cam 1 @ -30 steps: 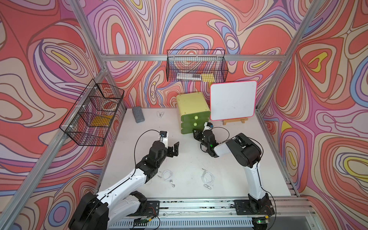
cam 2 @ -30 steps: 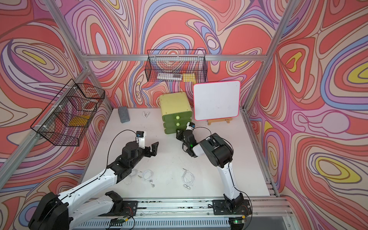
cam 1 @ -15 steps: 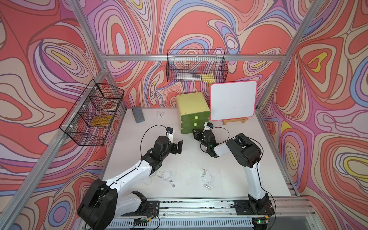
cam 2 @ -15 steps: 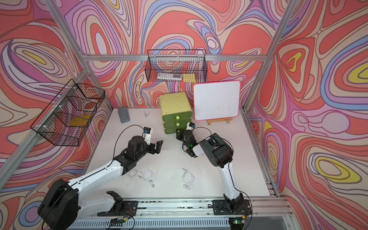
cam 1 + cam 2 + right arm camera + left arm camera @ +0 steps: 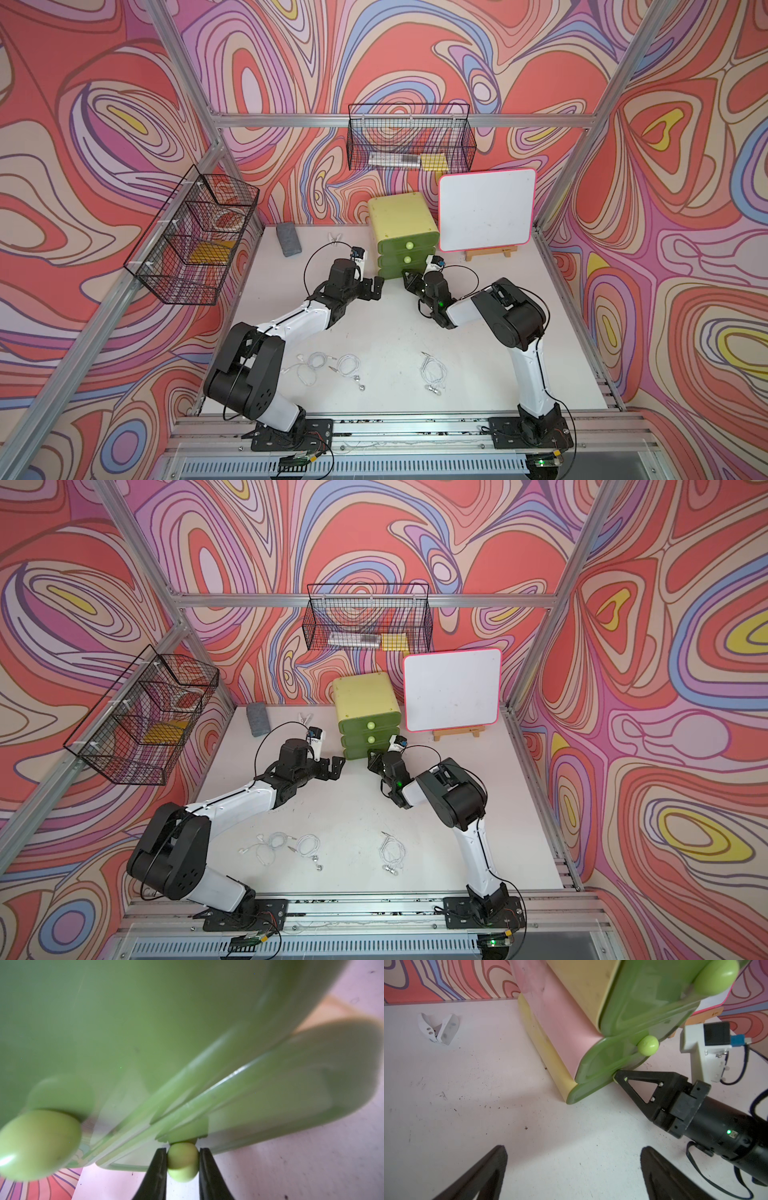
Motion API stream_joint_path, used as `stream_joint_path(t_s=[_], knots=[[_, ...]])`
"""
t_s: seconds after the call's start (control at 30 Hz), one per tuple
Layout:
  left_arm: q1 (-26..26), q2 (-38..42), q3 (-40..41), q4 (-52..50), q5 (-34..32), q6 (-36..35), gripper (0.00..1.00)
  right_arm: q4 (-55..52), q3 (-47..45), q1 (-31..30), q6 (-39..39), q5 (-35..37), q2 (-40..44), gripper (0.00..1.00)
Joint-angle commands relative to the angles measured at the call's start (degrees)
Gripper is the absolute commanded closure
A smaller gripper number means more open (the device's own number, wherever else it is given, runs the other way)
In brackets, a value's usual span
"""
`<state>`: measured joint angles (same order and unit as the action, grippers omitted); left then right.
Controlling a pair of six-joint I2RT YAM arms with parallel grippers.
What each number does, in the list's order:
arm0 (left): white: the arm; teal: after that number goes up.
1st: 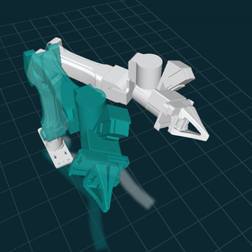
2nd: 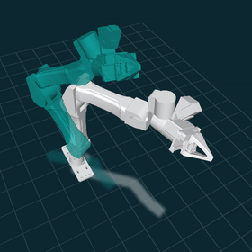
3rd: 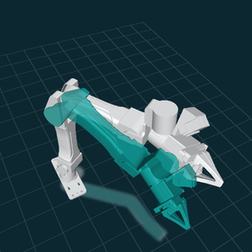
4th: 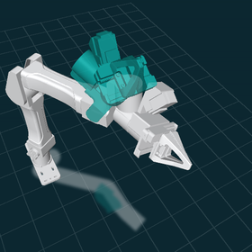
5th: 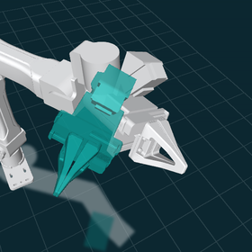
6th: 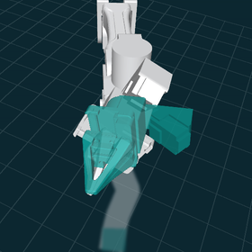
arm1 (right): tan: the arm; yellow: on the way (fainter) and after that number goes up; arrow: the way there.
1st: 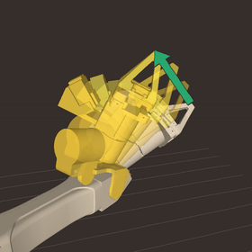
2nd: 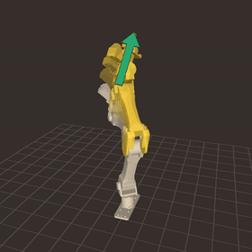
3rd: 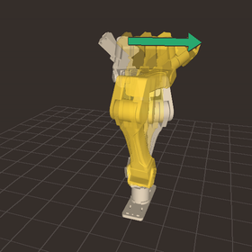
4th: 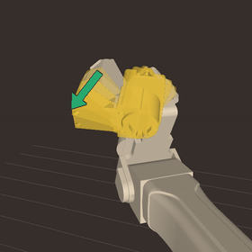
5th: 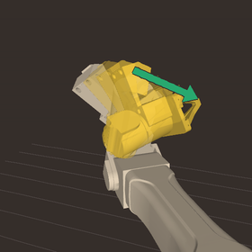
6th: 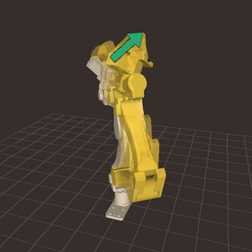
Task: Place the wired earphones into the drawer by color
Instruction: Open the drawer in the storage box.
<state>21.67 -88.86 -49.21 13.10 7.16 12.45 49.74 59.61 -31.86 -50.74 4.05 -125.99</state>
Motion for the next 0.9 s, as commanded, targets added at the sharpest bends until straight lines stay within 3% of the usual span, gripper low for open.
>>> stream_joint_path(t_s=[0.0,0.33,0.87], knots=[[-1.09,-1.59,-2.64,1.56,3.03,-0.24,0.01,-2.22,-0.45,-0.22,-0.59,-0.1,0.84,0.8],[-1.48,-7.56,-7.1,4.44,3.67,0.0,0.01,-2.45,-0.73,-0.22,-0.59,-0.16,1.53,0.81],[-1.52,-12.2,-6.96,15.75,-3.77,1.16,0.01,-2.79,-0.97,-0.22,-0.76,-0.89,2.68,0.81]])
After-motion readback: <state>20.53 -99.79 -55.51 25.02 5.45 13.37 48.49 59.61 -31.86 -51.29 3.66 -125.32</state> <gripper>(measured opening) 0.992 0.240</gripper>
